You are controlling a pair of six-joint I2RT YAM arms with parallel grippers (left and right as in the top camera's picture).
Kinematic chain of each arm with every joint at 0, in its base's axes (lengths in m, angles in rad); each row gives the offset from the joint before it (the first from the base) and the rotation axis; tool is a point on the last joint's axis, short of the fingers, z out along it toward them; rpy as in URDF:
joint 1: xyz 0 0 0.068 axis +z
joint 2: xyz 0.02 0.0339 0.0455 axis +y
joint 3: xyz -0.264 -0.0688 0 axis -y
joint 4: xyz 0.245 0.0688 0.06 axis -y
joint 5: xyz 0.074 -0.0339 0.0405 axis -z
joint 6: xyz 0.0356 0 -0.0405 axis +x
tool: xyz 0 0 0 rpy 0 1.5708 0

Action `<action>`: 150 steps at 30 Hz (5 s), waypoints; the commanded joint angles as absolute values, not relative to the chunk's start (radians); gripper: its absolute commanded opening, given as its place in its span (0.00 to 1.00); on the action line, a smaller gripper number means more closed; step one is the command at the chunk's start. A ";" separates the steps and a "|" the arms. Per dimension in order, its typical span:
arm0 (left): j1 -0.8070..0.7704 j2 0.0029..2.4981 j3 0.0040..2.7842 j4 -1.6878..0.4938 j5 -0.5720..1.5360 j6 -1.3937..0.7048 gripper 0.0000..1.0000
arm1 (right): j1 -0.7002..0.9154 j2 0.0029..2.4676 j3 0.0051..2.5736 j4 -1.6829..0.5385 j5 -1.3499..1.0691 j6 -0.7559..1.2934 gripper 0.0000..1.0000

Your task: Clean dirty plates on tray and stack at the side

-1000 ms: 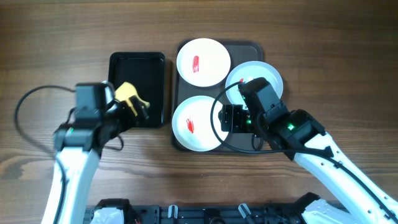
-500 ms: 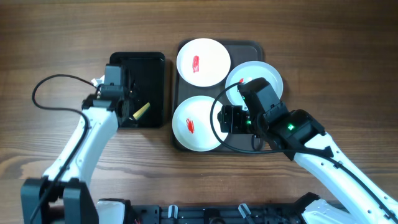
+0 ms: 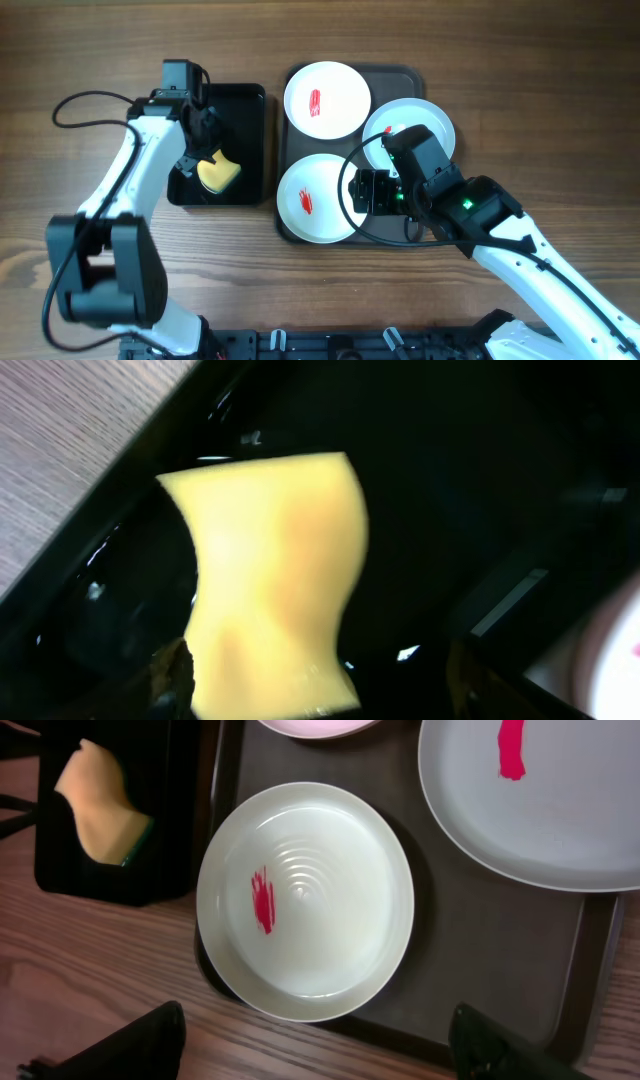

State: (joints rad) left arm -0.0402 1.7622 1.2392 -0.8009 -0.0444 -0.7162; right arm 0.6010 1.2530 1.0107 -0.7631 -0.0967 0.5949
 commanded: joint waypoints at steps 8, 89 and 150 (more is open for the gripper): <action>-0.044 1.927 1.243 -0.799 -0.068 -0.691 0.39 | 0.600 1.264 1.028 -0.764 -0.105 0.605 0.89; -0.082 1.818 1.256 -0.819 0.167 -0.397 0.34 | 0.600 1.266 1.028 -0.802 -0.105 0.605 0.91; 0.046 1.756 1.317 -1.093 -0.056 -0.427 0.04 | 0.600 1.266 1.026 -0.820 -0.105 0.606 0.94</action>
State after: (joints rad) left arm 0.0971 1.7695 1.3022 -1.0821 0.0788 -0.4305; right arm 0.6010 1.2533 1.0107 -0.8188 -0.0967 0.5983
